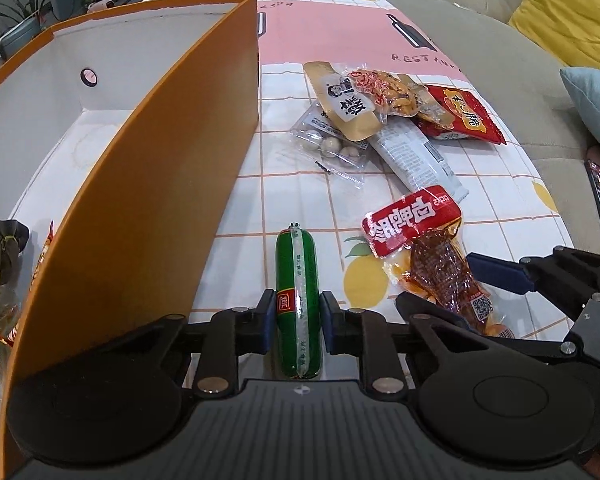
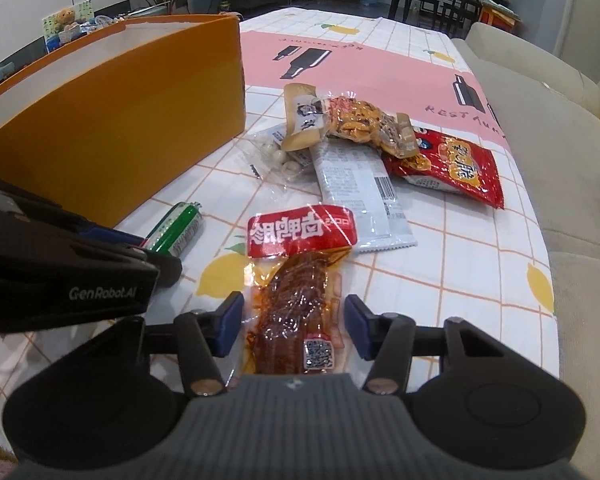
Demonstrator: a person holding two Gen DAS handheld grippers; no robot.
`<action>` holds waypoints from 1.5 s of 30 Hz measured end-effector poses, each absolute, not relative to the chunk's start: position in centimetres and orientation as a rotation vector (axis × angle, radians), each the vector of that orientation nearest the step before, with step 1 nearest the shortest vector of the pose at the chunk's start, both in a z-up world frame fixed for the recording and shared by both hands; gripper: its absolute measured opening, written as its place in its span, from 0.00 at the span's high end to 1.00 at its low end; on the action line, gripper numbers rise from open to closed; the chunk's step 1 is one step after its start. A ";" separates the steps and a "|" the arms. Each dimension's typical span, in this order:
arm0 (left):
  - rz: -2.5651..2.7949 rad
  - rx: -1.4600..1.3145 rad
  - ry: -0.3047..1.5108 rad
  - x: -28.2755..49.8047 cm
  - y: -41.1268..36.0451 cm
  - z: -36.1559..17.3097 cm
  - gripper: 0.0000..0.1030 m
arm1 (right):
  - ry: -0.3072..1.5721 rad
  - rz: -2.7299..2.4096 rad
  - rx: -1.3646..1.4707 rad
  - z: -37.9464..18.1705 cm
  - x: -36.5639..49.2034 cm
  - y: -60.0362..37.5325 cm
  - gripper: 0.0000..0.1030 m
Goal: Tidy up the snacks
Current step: 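Lift the green sausage with the left gripper while the right grasps the red meat pack, then carry the sausage and meat pack over the box with both grippers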
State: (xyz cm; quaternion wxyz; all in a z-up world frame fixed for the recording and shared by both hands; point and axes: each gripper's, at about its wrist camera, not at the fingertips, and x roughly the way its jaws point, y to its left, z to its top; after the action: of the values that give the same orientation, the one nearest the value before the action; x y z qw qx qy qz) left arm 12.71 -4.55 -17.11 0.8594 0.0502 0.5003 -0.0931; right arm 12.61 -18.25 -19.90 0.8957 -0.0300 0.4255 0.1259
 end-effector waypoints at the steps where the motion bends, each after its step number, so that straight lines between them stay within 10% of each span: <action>1: -0.198 0.103 1.052 12.7 -4.5 -17.0 0.76 | 0.887 0.259 -0.058 -19.8 12.6 -18.3 0.50; 45: -0.166 0.191 0.909 14.2 4.2 1.0 0.76 | 0.611 0.462 -0.033 -2.2 13.3 -11.6 0.50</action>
State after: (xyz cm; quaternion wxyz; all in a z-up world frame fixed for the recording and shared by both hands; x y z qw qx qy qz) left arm 14.24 4.25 0.95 0.8907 0.0921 0.4379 -0.0801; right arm 13.27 -11.65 -2.22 0.9273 -0.0163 0.2982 0.2256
